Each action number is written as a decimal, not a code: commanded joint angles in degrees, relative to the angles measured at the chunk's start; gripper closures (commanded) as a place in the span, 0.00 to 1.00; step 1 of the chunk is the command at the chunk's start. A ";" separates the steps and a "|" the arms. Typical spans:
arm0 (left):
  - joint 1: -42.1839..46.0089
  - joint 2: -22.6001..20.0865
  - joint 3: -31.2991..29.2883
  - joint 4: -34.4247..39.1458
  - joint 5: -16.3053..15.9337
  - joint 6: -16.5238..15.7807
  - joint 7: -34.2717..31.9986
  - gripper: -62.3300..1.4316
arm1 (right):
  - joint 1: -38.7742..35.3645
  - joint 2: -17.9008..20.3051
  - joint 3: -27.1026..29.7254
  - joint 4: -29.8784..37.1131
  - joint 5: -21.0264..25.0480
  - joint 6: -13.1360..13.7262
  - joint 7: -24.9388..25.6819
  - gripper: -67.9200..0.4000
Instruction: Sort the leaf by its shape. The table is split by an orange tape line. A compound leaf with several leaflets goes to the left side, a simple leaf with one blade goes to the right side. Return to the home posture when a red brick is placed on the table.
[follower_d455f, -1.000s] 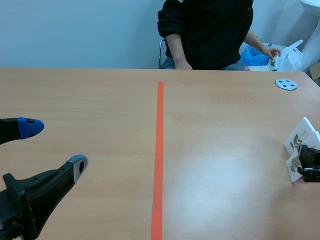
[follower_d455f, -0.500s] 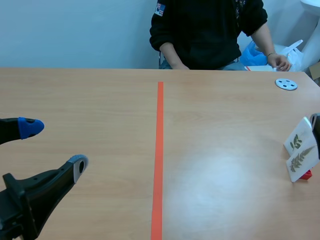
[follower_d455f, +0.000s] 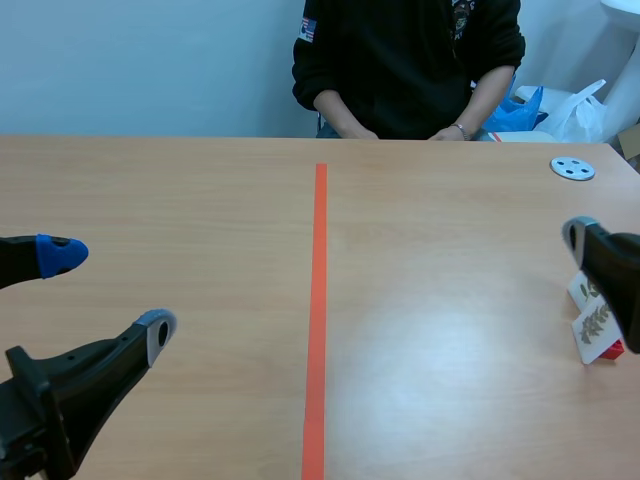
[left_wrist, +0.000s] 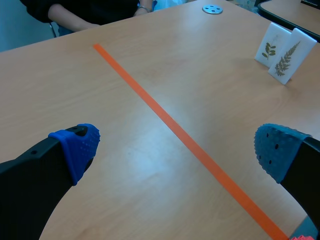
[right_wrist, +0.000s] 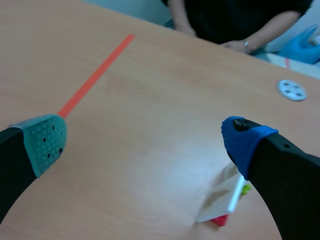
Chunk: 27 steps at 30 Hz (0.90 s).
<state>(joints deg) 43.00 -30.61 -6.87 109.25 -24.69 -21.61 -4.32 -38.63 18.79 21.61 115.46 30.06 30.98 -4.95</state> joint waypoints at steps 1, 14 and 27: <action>-0.02 0.26 0.11 1.05 -0.37 -0.13 -0.61 0.00 | 0.83 0.87 -2.32 -0.13 0.63 0.20 0.26 0.05; -0.02 1.73 0.11 1.05 -0.37 -0.15 -0.61 0.00 | 4.39 0.92 -19.23 -0.13 -3.06 -3.37 -0.28 0.05; -0.02 2.01 0.09 1.05 -0.35 -0.13 -0.31 0.00 | 4.17 1.07 -19.54 -0.11 -2.97 -4.59 -3.89 0.05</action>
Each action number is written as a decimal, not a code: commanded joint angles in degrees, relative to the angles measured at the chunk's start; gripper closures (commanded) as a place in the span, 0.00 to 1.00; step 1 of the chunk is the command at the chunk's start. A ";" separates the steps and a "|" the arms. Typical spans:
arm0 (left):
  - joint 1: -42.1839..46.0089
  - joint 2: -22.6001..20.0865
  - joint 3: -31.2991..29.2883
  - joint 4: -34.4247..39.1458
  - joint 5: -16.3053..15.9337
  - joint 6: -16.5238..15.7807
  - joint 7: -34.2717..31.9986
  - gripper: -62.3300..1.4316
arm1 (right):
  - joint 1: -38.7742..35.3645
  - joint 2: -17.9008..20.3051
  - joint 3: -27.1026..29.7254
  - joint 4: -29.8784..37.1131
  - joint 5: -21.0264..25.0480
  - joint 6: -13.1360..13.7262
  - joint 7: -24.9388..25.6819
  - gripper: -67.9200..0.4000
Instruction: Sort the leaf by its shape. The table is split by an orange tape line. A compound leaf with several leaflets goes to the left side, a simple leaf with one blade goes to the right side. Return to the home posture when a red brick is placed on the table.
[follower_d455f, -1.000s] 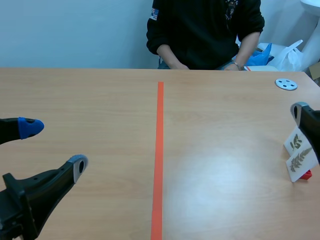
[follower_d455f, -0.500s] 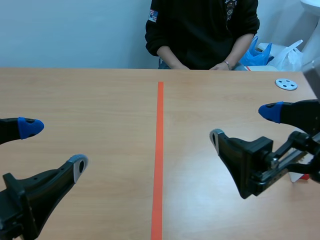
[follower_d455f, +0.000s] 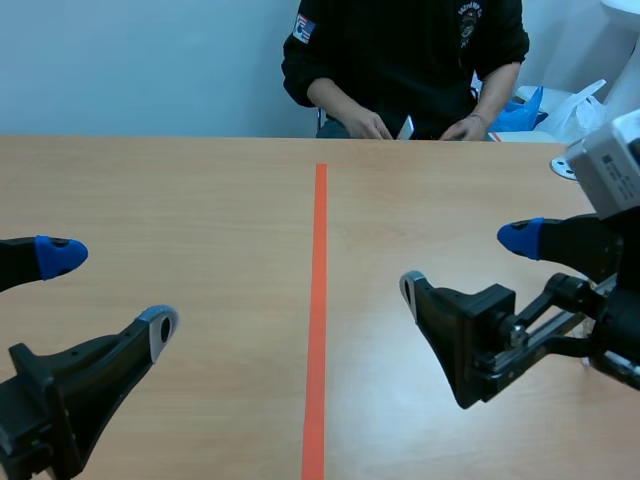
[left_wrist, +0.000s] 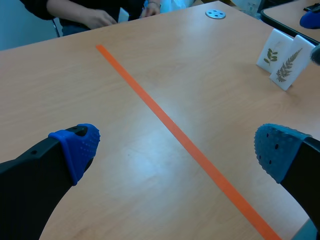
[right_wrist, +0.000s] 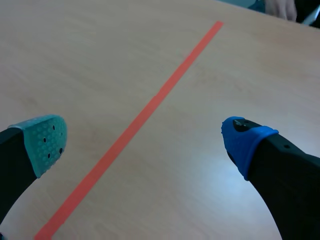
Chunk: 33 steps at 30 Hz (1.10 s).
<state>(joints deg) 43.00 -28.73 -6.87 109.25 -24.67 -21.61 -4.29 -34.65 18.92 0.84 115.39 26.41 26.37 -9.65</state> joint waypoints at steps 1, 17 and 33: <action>-0.02 0.13 0.09 1.05 -0.37 -0.13 -0.15 0.00 | 0.02 0.94 1.64 0.07 0.87 0.04 0.24 0.05; -0.02 0.11 0.09 1.05 -0.37 -0.13 1.18 0.00 | -4.42 0.94 5.92 3.13 1.25 0.50 -0.94 0.05; -0.02 -0.76 0.11 1.05 -0.39 -0.17 2.84 0.00 | -4.42 0.96 5.92 3.06 1.18 0.46 -0.11 0.05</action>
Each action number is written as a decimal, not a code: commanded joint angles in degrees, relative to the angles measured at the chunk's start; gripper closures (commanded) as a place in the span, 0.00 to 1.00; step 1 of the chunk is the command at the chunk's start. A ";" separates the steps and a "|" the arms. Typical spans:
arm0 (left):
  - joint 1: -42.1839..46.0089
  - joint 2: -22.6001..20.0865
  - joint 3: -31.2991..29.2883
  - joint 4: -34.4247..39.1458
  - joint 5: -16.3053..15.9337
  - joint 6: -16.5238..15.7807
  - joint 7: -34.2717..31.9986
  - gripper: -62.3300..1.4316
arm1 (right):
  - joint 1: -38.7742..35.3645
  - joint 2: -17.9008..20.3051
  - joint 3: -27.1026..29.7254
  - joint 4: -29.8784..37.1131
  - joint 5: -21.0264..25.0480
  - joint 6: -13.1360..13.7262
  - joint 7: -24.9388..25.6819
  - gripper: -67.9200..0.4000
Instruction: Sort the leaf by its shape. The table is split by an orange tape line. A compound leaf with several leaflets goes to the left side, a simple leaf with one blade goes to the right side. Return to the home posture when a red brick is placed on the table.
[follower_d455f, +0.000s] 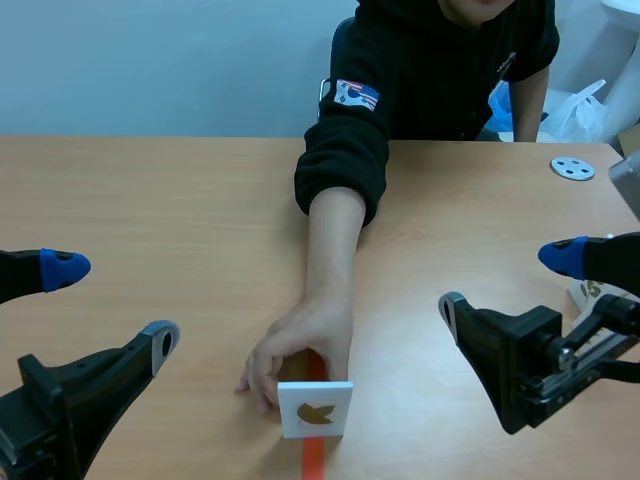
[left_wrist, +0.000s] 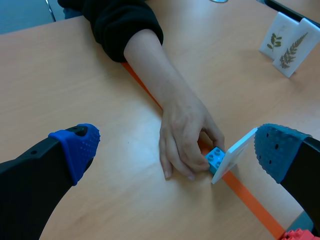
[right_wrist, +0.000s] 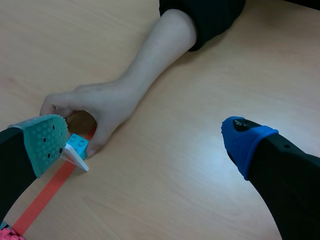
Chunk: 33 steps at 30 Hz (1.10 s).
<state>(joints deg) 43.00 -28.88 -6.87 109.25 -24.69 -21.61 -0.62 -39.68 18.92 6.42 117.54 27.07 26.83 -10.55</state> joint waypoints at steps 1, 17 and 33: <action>-0.02 -0.90 0.11 1.05 -0.37 -0.17 -0.81 0.00 | 0.61 0.94 0.35 0.92 0.50 0.00 0.79 0.05; -2.16 -1.81 0.76 -0.13 3.37 -5.29 3.85 0.00 | 0.61 0.96 0.39 0.92 0.31 0.00 0.79 0.05; -18.88 -1.95 16.98 -21.81 11.17 -8.28 -2.84 0.00 | 0.63 0.96 0.46 0.92 -0.22 -0.24 1.03 0.05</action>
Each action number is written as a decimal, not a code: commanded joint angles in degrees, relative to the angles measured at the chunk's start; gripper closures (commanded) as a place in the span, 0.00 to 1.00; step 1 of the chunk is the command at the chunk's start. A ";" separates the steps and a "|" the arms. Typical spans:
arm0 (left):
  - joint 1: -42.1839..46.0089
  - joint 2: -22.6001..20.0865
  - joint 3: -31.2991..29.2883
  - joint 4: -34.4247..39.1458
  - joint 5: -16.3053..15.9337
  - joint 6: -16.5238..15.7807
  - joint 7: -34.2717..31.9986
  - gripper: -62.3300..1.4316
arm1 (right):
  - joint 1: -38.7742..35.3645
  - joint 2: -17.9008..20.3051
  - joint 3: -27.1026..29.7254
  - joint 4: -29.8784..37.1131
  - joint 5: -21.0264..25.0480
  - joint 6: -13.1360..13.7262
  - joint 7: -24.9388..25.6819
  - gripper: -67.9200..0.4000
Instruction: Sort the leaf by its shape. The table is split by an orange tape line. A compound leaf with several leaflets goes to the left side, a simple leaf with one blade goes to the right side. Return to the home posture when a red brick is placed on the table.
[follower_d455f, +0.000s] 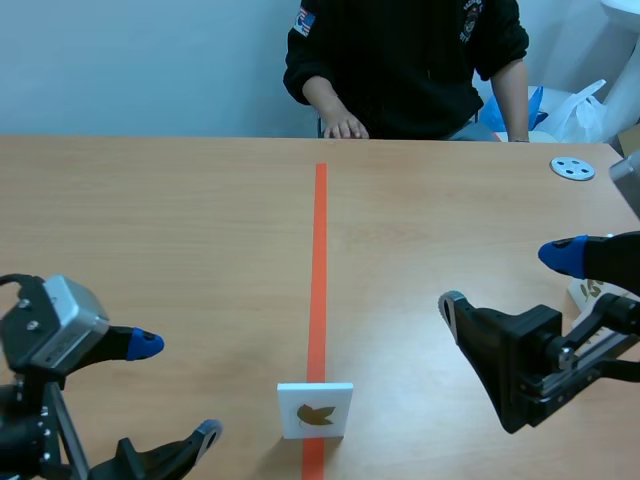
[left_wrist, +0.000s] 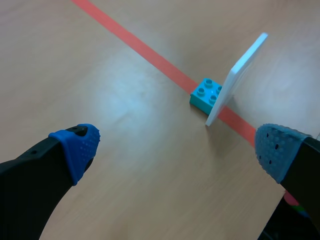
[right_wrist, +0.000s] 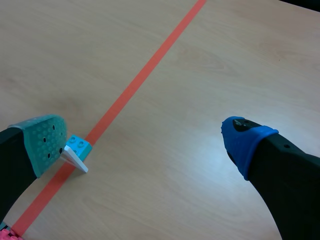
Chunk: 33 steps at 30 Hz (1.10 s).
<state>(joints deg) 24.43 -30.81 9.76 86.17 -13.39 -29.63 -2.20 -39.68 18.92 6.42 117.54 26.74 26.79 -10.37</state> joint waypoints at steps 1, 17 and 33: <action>-1.49 -0.02 1.79 0.09 0.50 -0.24 -1.99 0.00 | 0.63 0.94 0.46 0.92 -0.33 -0.22 0.87 0.05; -16.72 5.60 18.69 -16.37 8.61 1.40 -8.94 0.00 | 0.63 0.94 3.52 0.92 -1.27 -0.26 1.95 0.05; -19.06 8.24 24.50 -19.58 9.84 4.98 -11.54 0.38 | 0.66 0.92 3.82 0.92 -1.25 -0.39 2.64 0.05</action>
<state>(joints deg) 5.72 -22.98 33.89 65.98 -3.01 -24.45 -12.69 -39.68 18.92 9.69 117.54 24.91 26.59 -8.97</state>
